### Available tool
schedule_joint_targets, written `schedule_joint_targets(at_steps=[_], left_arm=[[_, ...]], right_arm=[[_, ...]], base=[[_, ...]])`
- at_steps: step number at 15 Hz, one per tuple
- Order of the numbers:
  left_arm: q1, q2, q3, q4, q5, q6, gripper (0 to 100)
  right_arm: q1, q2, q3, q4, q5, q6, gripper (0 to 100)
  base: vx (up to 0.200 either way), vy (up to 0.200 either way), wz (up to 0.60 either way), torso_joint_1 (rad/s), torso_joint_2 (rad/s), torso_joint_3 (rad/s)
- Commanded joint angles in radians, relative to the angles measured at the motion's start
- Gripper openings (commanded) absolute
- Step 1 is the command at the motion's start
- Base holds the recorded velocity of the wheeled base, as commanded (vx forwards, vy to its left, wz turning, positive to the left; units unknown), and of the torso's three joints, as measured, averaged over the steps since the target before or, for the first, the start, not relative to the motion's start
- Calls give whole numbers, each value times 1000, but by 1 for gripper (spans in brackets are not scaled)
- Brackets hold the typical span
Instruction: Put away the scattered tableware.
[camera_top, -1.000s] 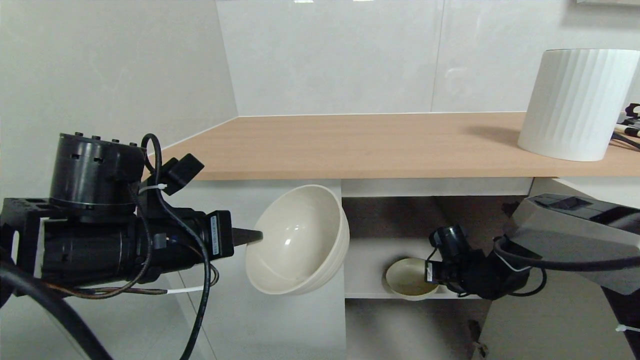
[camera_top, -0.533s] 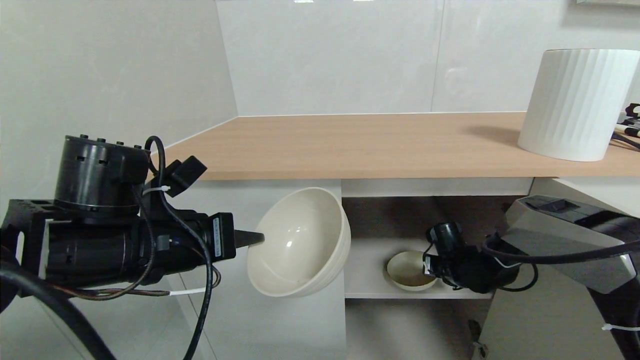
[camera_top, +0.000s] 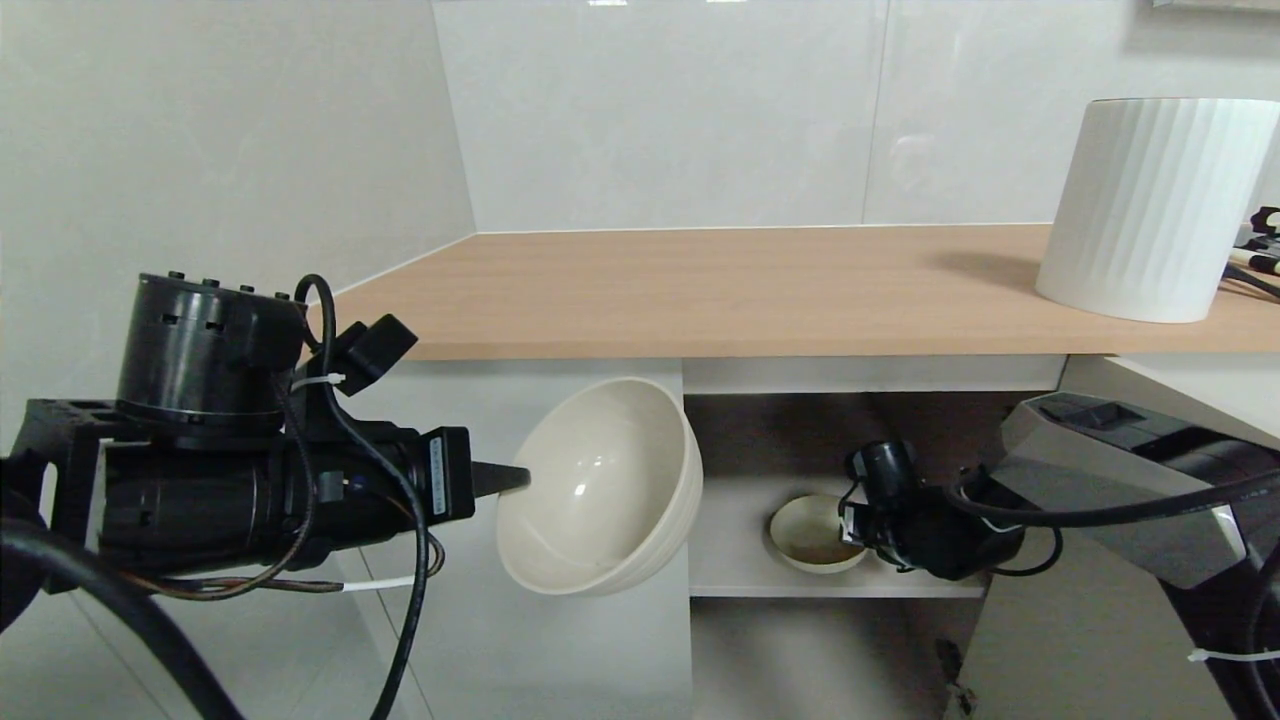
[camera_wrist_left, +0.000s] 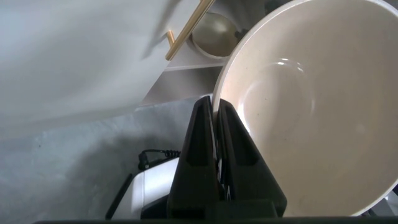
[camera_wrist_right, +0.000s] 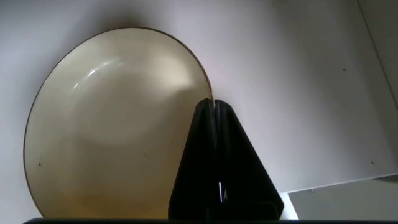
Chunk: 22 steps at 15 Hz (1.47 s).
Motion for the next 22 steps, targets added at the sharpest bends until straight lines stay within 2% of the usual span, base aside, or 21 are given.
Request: schedule_joint_targets(at_steps=[1, 8, 10, 11, 12, 15, 16, 17, 18, 19, 20, 22], left_arm=[[0, 5, 0, 0, 1, -1, 0], [0, 11, 0, 0, -1, -1, 0], [-18, 51, 0, 4, 4, 7, 0], [-43, 103, 6, 7, 22, 38, 0], [-63, 137, 11, 7, 50, 49, 0], [-129, 255, 14, 7, 201, 50, 0], [-145, 278, 14, 7, 231, 50, 0], [-145, 278, 14, 7, 231, 50, 0], [-184, 319, 19, 9, 255, 52, 0], [-204, 347, 28, 7, 260, 73, 0], [-216, 368, 34, 7, 269, 88, 0], [-248, 414, 34, 6, 307, 92, 0]], right_arm=[[0, 6, -8, 0, 0, 0, 100], [-3, -25, 12, 3, 0, 21, 100], [5, -114, 108, 5, 16, 26, 100], [20, -197, 191, 28, 75, 24, 100], [29, -263, 234, 60, 123, 24, 100], [55, -505, 312, 229, 284, 20, 100], [71, -574, 320, 282, 330, 20, 100], [71, -574, 320, 282, 330, 20, 100], [112, -694, 323, 388, 413, 20, 100], [151, -746, 321, 437, 439, 20, 100], [181, -772, 321, 462, 445, 21, 100], [259, -806, 321, 508, 459, 26, 100]], base=[[0, 0, 0, 0, 0, 0], [0, 0, 0, 0, 0, 0], [0, 0, 0, 0, 0, 0], [0, 0, 0, 0, 0, 0], [0, 0, 0, 0, 0, 0], [0, 0, 0, 0, 0, 0], [0, 0, 0, 0, 0, 0], [0, 0, 0, 0, 0, 0], [0, 0, 0, 0, 0, 0], [0, 0, 0, 0, 0, 0], [0, 0, 0, 0, 0, 0], [0, 0, 0, 0, 0, 0]])
